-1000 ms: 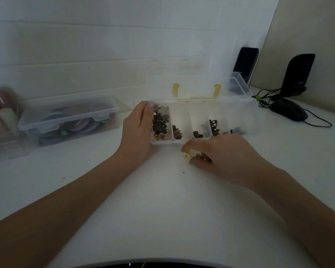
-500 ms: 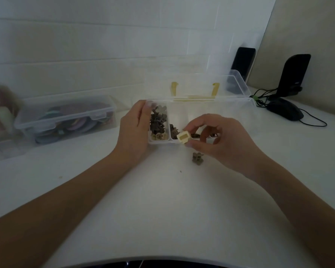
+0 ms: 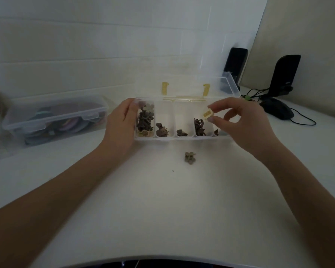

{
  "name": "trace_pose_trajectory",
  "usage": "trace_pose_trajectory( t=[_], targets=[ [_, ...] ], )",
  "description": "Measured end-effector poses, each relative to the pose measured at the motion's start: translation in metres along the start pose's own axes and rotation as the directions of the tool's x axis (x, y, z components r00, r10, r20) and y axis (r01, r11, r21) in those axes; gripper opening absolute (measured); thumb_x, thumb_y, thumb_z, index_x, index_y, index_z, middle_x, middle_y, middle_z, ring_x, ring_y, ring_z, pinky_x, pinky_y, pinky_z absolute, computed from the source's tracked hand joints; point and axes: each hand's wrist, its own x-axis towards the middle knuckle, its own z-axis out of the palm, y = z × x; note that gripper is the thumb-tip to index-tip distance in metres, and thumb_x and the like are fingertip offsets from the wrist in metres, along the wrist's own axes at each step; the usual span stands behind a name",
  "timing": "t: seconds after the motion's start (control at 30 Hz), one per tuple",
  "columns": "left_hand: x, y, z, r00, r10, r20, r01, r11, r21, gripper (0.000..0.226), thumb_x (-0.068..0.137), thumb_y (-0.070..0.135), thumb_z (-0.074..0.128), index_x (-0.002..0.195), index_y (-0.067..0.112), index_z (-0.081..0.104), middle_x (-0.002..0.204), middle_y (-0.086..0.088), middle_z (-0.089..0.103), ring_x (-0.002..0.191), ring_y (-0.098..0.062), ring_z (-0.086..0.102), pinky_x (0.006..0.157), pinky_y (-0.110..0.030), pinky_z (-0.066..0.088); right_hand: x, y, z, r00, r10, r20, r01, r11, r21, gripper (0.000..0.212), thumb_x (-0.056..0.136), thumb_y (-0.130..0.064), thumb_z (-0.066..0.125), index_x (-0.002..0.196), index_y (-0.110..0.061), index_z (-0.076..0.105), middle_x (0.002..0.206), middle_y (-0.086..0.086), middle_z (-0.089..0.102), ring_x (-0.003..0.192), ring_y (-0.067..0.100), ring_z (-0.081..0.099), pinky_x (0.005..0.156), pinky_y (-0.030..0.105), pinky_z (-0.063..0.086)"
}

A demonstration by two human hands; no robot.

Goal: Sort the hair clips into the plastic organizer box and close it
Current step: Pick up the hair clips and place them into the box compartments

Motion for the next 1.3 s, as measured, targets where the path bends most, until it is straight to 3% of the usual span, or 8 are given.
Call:
trace_pose_trajectory(
  t=[0.27, 0.47, 0.77, 0.9, 1.07, 1.2, 1.3],
  targets=[
    [-0.001, 0.001, 0.001, 1.0, 0.01, -0.014, -0.011, 1.0, -0.012, 0.027, 0.102, 0.022, 0.036, 0.1, 0.014, 0.062, 0.092, 0.012, 0.06, 0.078, 0.017, 0.051, 0.074, -0.002, 0.038, -0.001, 0.001, 0.003, 0.999, -0.053, -0.008, 0.053, 0.998, -0.034, 0.022, 0.08, -0.018, 0.072, 0.098, -0.03, 0.069, 0.096, -0.02, 0.065, 0.07, 0.005, 0.055, 0.067, 0.002, 0.038],
    [-0.001, -0.001, 0.001, 1.0, 0.003, -0.009, -0.003, 1.0, -0.027, 0.028, 0.102, 0.024, 0.036, 0.102, 0.015, 0.063, 0.092, 0.015, 0.061, 0.081, 0.012, 0.053, 0.076, -0.006, 0.04, -0.004, -0.003, 0.007, 0.992, -0.125, 0.012, 0.126, 0.986, -0.109, 0.025, 0.082, -0.018, 0.069, 0.101, -0.034, 0.067, 0.099, -0.02, 0.063, 0.071, 0.006, 0.058, 0.072, 0.026, 0.05],
    [-0.001, -0.003, 0.0, 1.0, 0.014, 0.005, -0.014, 1.0, -0.021, 0.032, 0.103, 0.025, 0.035, 0.105, 0.01, 0.064, 0.099, 0.003, 0.064, 0.089, -0.002, 0.055, 0.079, -0.013, 0.042, -0.005, -0.002, 0.009, 0.991, -0.13, -0.019, 0.127, 0.986, -0.107, 0.022, 0.085, -0.019, 0.066, 0.098, -0.037, 0.068, 0.096, -0.025, 0.063, 0.074, 0.006, 0.06, 0.074, 0.035, 0.053],
    [-0.001, -0.003, 0.0, 1.0, 0.02, 0.003, -0.02, 1.0, -0.007, 0.03, 0.103, 0.025, 0.035, 0.103, 0.014, 0.063, 0.096, 0.011, 0.062, 0.084, 0.01, 0.054, 0.076, -0.006, 0.041, -0.004, 0.002, 0.013, 0.986, -0.167, 0.003, 0.164, 0.964, -0.209, 0.02, 0.088, -0.021, 0.061, 0.102, -0.034, 0.067, 0.105, -0.021, 0.06, 0.085, 0.008, 0.057, 0.077, 0.034, 0.051],
    [-0.002, -0.003, 0.001, 1.0, 0.022, -0.004, -0.022, 1.0, -0.003, 0.029, 0.103, 0.025, 0.035, 0.103, 0.016, 0.062, 0.094, 0.012, 0.061, 0.08, 0.013, 0.053, 0.073, -0.004, 0.04, -0.007, 0.005, 0.016, 0.967, -0.247, 0.06, 0.246, 0.85, -0.465, 0.031, 0.092, -0.017, 0.05, 0.12, -0.022, 0.062, 0.113, 0.002, 0.051, 0.101, 0.019, 0.047, 0.06, 0.028, 0.04],
    [-0.002, -0.002, 0.0, 1.0, 0.021, -0.008, -0.021, 1.0, 0.001, 0.028, 0.102, 0.025, 0.035, 0.102, 0.016, 0.062, 0.095, 0.004, 0.061, 0.076, 0.008, 0.052, 0.071, -0.005, 0.04, -0.009, 0.003, 0.015, 0.97, -0.218, 0.112, 0.245, 0.865, -0.437, 0.04, 0.092, -0.014, 0.048, 0.129, -0.027, 0.054, 0.105, 0.0, 0.045, 0.09, 0.011, 0.041, 0.059, 0.028, 0.039],
    [-0.002, -0.001, 0.001, 1.0, 0.026, -0.011, -0.026, 1.0, 0.0, 0.027, 0.102, 0.024, 0.035, 0.101, 0.017, 0.061, 0.092, 0.007, 0.06, 0.076, 0.012, 0.051, 0.071, -0.004, 0.039, -0.009, -0.007, 0.01, 0.959, -0.277, 0.061, 0.283, 0.922, -0.265, 0.031, 0.084, -0.01, 0.058, 0.108, -0.029, 0.066, 0.093, -0.009, 0.048, 0.066, 0.007, 0.044, 0.055, 0.026, 0.042]
  ],
)
